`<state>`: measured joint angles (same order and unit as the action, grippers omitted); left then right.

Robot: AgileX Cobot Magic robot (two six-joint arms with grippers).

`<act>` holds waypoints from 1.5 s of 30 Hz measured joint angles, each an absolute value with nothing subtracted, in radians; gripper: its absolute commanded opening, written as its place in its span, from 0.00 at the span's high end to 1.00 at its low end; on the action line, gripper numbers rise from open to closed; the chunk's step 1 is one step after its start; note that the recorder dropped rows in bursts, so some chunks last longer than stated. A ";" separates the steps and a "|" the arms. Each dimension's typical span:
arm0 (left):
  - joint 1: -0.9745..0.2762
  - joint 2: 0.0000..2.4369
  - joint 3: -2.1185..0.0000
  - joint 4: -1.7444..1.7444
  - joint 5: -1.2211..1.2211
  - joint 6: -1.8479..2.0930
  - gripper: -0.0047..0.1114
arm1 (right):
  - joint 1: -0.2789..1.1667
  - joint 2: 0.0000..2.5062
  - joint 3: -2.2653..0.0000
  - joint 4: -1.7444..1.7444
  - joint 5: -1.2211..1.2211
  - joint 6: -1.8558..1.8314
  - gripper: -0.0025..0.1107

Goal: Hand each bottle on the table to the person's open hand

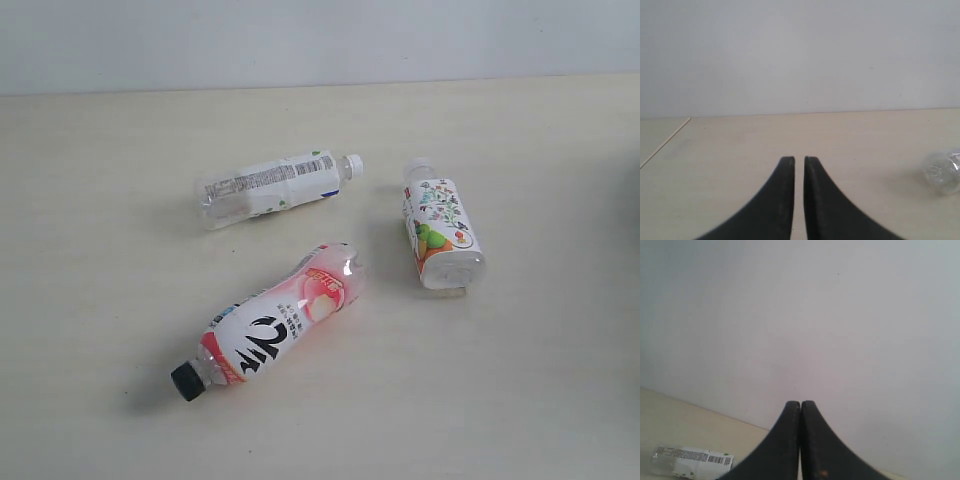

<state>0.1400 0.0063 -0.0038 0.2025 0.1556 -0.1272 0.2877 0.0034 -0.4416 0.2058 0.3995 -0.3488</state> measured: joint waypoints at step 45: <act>0.140 0.006 -0.004 0.202 0.156 -0.127 0.88 | 0.288 0.003 -0.442 0.206 0.403 -0.279 0.98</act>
